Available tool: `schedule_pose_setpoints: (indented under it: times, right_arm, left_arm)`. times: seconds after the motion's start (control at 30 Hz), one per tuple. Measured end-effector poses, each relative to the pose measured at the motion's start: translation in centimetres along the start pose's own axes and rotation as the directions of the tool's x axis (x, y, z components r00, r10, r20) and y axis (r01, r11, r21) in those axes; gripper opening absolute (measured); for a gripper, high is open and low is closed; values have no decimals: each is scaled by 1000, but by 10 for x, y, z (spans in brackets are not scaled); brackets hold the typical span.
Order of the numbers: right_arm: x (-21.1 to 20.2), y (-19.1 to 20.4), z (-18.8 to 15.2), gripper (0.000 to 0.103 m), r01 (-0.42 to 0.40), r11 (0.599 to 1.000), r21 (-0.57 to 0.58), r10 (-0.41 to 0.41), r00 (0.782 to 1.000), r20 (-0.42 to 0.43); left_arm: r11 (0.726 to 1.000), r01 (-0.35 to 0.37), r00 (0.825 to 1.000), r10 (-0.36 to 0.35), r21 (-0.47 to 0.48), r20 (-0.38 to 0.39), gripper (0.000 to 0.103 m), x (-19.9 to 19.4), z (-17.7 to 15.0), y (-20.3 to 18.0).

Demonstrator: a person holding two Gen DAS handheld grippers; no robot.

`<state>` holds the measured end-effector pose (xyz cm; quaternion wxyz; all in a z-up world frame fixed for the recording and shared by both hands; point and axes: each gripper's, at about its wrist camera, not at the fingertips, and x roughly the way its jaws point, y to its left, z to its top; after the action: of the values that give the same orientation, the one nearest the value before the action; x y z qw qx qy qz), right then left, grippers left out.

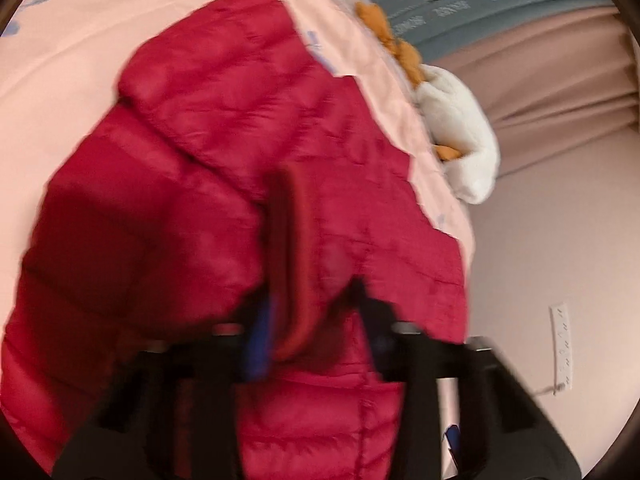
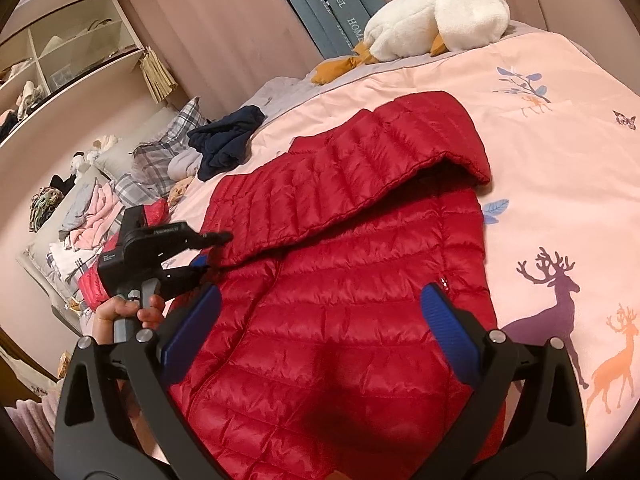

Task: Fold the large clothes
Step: 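Close the left gripper on the dark red cuff edge, then hold the cuff with the left gripper and drag it to straighten the fold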

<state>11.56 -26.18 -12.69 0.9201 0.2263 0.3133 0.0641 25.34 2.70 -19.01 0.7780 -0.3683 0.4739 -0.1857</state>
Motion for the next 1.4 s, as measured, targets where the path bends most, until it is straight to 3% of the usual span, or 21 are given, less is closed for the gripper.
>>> schedule_pose_setpoints:
  times: [0.1, 0.37, 0.6, 0.8, 0.83, 0.9, 0.97, 1.17, 1.23, 1.27, 1.3, 1.33, 1.4]
  right_arm:
    - [1, -1, 0, 101, 3, 1000, 9, -3, 1000, -3]
    - [-2, 1, 2, 101, 9, 1000, 7, -9, 1000, 2]
    - [-4, -3, 1, 101, 21, 1000, 17, -21, 1000, 3]
    - [1, -5, 3, 101, 23, 999, 22, -23, 1000, -5]
    - [3, -5, 3, 101, 24, 999, 22, -24, 1000, -9]
    - [6, -6, 2, 101, 28, 999, 25, -27, 999, -18]
    - [8, -5, 1, 101, 24, 999, 21, -24, 999, -24]
    - [11, -5, -2, 101, 38, 999, 12, -38, 999, -32]
    - [12, -6, -3, 101, 39, 999, 23, -39, 999, -35]
    - [12, -7, -3, 101, 40, 999, 24, -39, 999, -34]
    - [12, -7, -4, 101, 42, 999, 23, -41, 999, -34]
    - [12, -7, -4, 101, 44, 999, 21, -43, 998, -34]
    - [11, -6, -4, 101, 47, 999, 18, -47, 998, -34]
  left_arm:
    - [1000, -22, 999, 22, 12, 35, 18, -5, 2, 0]
    - [981, -71, 989, 46, 181, 138, 17, -32, 16, -41]
    - [943, -165, 962, 89, 290, 259, 11, -56, 50, -70]
    - [945, -134, 986, 98, 297, 133, 15, -38, 58, -59]
    - [948, -139, 987, 110, 285, 117, 21, -35, 54, -52]
    - [957, -126, 991, 108, 261, 84, 46, -30, 47, -39]
    - [970, -109, 994, 100, 216, 54, 52, -26, 43, -24]
    - [990, -8, 997, 20, 144, -79, 52, 1, 35, 3]
    - [990, 8, 996, 4, 142, -88, 52, 6, 34, 4]
    - [990, 15, 996, -3, 140, -85, 47, 8, 34, 3]
    - [990, 15, 997, -6, 137, -72, 32, 9, 34, 3]
    - [991, 17, 998, -8, 136, -68, 23, 9, 34, 2]
    - [990, 26, 999, -19, 141, -50, 13, 8, 34, -1]
